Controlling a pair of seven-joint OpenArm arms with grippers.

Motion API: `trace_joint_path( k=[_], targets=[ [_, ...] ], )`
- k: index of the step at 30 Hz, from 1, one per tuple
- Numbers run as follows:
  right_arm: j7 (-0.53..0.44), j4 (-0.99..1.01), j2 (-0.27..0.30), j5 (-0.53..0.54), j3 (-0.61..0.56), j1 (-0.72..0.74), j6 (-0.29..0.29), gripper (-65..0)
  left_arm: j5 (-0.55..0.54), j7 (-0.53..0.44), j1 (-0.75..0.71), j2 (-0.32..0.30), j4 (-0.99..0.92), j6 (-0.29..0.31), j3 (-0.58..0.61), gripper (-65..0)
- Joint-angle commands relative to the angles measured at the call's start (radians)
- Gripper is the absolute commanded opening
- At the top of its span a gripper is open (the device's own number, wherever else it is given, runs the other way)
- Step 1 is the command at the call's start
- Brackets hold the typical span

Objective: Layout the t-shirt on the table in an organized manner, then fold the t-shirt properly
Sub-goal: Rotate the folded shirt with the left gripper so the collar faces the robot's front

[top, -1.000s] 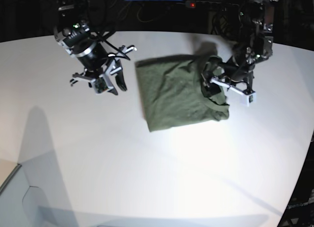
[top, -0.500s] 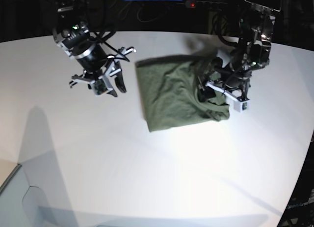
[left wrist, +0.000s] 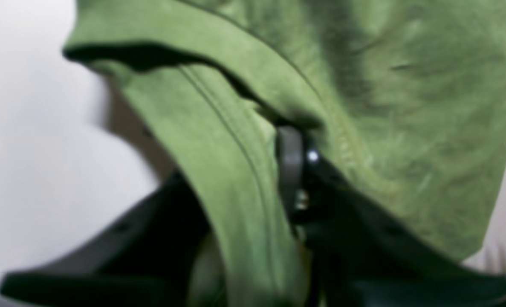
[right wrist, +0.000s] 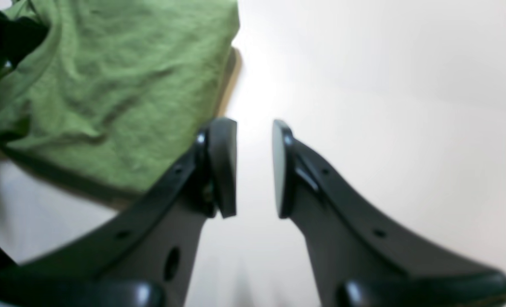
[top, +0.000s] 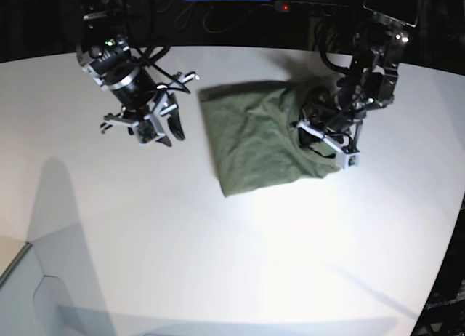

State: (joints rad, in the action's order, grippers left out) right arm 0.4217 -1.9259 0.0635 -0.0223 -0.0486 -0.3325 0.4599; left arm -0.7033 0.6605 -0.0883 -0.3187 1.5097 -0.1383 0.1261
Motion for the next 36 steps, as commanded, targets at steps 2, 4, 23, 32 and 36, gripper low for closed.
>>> trace_joint_path(
  k=[2, 4, 23, 32, 36],
  targets=[
    [-0.027, -0.019, 0.000, 0.012, 0.000, 0.005, 0.006, -52.0, 0.012, 0.011, 0.029, -0.012, -0.028, -0.011, -0.003, -65.0],
    [-0.027, -0.019, 0.000, 0.012, 0.000, 0.005, 0.006, -52.0, 0.012, 0.011, 0.052, -0.012, -0.068, -0.011, -0.003, -63.6],
    [-0.027, -0.017, 0.000, 0.012, 0.172, -0.004, 0.006, -51.9, 0.606, 0.009, 0.448, -0.044, -0.107, 0.492, 0.485, -64.8],
    [-0.027, -0.019, -0.004, 0.012, 0.278, -0.029, 0.006, -52.0, 1.075, -0.003, 0.496, 0.158, -0.163, 0.718, 0.519, -64.8],
    [-0.027, -0.019, -0.006, 0.014, 0.307, -0.055, 0.006, -52.0, 1.192, -0.005, 0.540, 0.254, -0.263, 0.800, 0.521, -64.8]
  ],
)
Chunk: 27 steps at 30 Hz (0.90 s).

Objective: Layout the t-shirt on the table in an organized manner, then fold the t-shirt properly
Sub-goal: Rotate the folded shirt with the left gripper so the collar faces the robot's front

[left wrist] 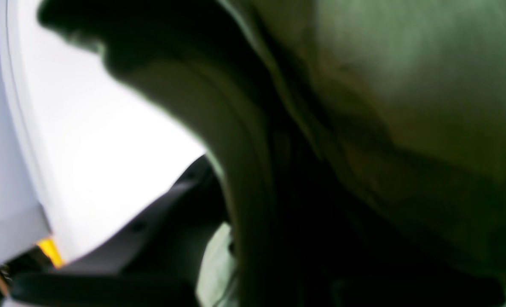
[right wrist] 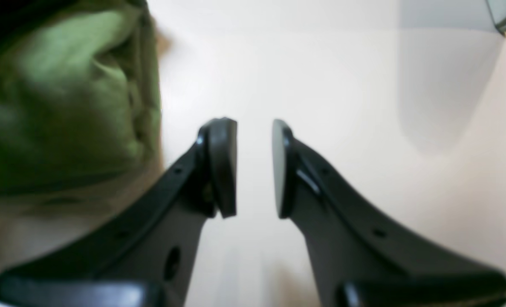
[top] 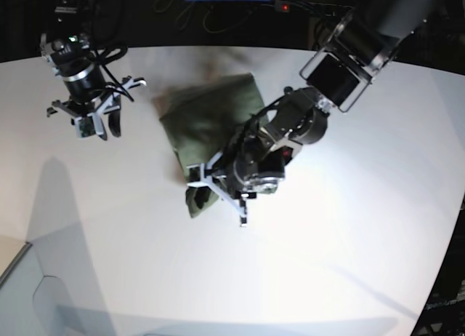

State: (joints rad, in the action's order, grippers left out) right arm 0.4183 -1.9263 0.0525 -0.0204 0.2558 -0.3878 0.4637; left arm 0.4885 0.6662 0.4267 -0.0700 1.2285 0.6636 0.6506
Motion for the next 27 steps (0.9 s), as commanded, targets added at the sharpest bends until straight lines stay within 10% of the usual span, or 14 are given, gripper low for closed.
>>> trace_joint_path(
  k=[1, 17, 27],
  targets=[
    [-0.023, -0.019, 0.004, 0.012, 0.012, -0.003, 0.002, -52.0, 0.014, -0.013, 0.037, 0.025, 0.000, 0.012, -0.004, -64.8],
    [-0.025, -0.019, -0.052, 0.012, 0.126, -0.029, 0.002, -52.0, 0.026, -0.141, 0.113, 0.077, -0.123, 0.023, 0.107, -63.2],
    [-0.025, -0.020, -0.052, 0.012, 0.126, -0.035, 0.002, -52.0, 0.026, -0.138, 0.154, 0.068, -0.091, 0.022, 0.099, -17.6]
  ],
)
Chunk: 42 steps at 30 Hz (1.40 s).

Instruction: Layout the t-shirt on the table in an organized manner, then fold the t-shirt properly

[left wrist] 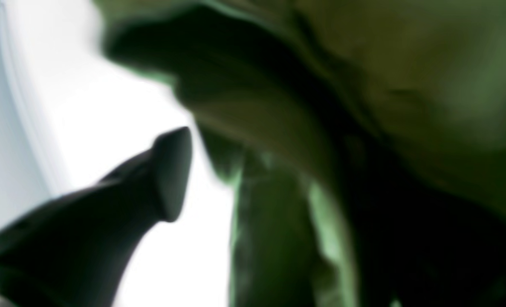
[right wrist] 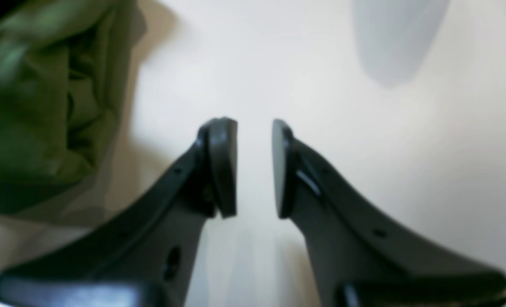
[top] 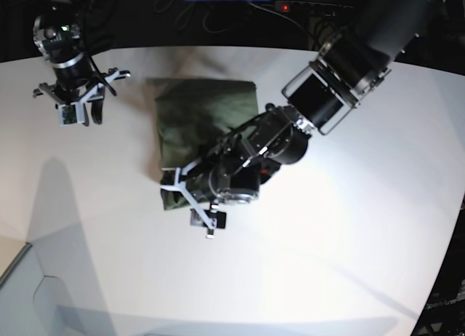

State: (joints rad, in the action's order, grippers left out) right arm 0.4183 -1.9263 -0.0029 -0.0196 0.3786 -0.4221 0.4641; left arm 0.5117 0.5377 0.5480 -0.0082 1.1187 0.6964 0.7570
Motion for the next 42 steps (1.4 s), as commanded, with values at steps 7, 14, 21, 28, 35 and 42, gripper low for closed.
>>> trace_joint_path(
  k=[7, 14, 21, 28, 35, 42],
  targets=[
    [-0.025, -0.020, 0.002, 0.011, 0.001, -0.001, 0.002, -52.0, 0.001, -0.014, 0.077, -0.008, 0.059, -0.011, -0.008, -15.4],
    [-0.025, -0.020, 0.002, 0.011, 0.001, 0.002, 0.002, -52.0, 0.000, -0.008, 0.103, -0.025, 0.107, -0.011, -0.057, -15.4],
    [-0.026, -0.020, 0.002, 0.013, -0.017, 0.007, 0.002, -52.0, -0.006, -0.005, 0.024, -0.036, 0.288, -0.011, -0.414, -15.4],
    [-0.025, 0.017, 0.004, 0.013, -0.094, 0.050, 0.002, -52.1, -0.008, -0.005, -0.174, -0.028, 0.462, -0.010, -0.890, -29.5],
    [-0.034, 0.170, 0.001, 0.014, -0.126, 0.119, 0.002, -52.1, -0.008, -0.005, -0.418, -0.036, 0.582, -0.010, -1.161, -65.0],
    [-0.034, 0.181, -0.006, 0.056, -0.238, 0.093, 0.002, -52.1, -0.008, -0.005, -0.593, -0.036, 0.677, -0.008, -1.293, -65.0]
  ],
)
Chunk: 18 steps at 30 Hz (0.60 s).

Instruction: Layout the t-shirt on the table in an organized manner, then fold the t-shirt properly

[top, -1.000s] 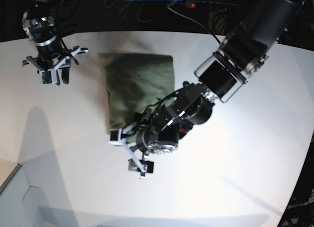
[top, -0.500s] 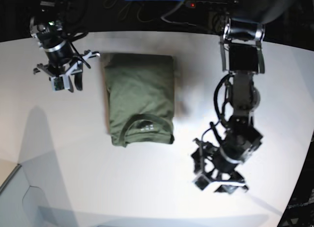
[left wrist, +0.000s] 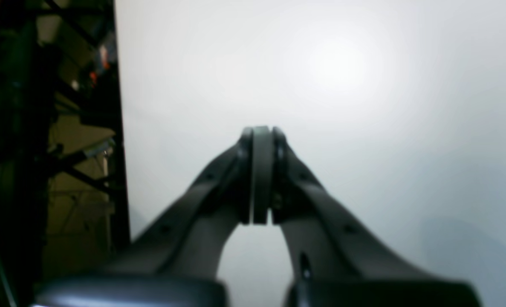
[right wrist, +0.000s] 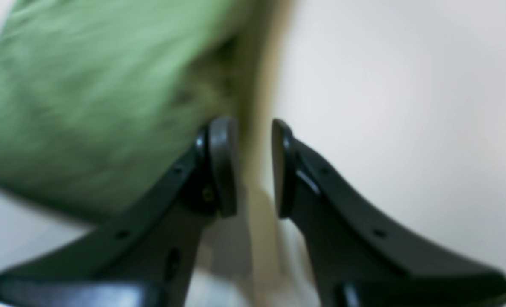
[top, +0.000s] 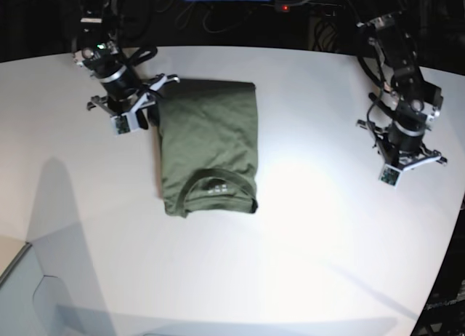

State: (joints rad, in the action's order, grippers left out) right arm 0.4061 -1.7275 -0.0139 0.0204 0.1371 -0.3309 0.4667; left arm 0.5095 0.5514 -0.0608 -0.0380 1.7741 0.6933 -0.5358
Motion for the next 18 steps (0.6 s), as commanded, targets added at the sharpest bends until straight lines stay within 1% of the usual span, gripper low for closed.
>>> trace_joint_path(
  k=[1, 7, 9, 12, 14, 16, 18],
  targets=[
    [-0.022, -0.018, 0.007, 0.031, -0.009, -0.004, -0.001, -52.1, -0.005, -0.018, -0.003, -0.006, 0.030, -0.005, -0.017, -65.0],
    [-0.022, -0.021, 0.009, 0.051, -0.001, -0.015, -0.001, -52.2, -0.007, -0.018, -0.073, 0.003, 0.069, -0.001, -0.068, -65.0],
    [-0.022, -0.021, 0.009, 0.051, 0.051, -0.017, -0.001, -52.2, -0.025, -0.018, -0.096, 0.007, 0.069, 0.001, -0.066, -65.0],
    [-0.022, -0.024, 0.007, 0.051, 0.121, -0.017, -0.001, -52.2, -0.101, -0.017, -0.139, 0.022, 0.077, 0.001, -0.066, -65.0],
    [-0.022, -0.033, 0.007, 0.051, 0.192, -0.033, -0.001, -52.2, -0.145, -0.015, -0.198, 0.034, 0.103, 0.001, -0.062, -65.0],
    [-0.022, -0.050, 0.005, 0.051, 0.253, -0.047, -0.001, -52.3, -0.185, -0.015, -0.247, 0.057, 0.131, 0.001, -0.060, -65.0],
    [-0.022, -0.072, 0.005, 0.051, 0.318, -0.070, -0.001, -54.3, -0.234, -0.015, -0.290, 0.089, 0.154, 0.001, -0.060, -65.0]
  ],
)
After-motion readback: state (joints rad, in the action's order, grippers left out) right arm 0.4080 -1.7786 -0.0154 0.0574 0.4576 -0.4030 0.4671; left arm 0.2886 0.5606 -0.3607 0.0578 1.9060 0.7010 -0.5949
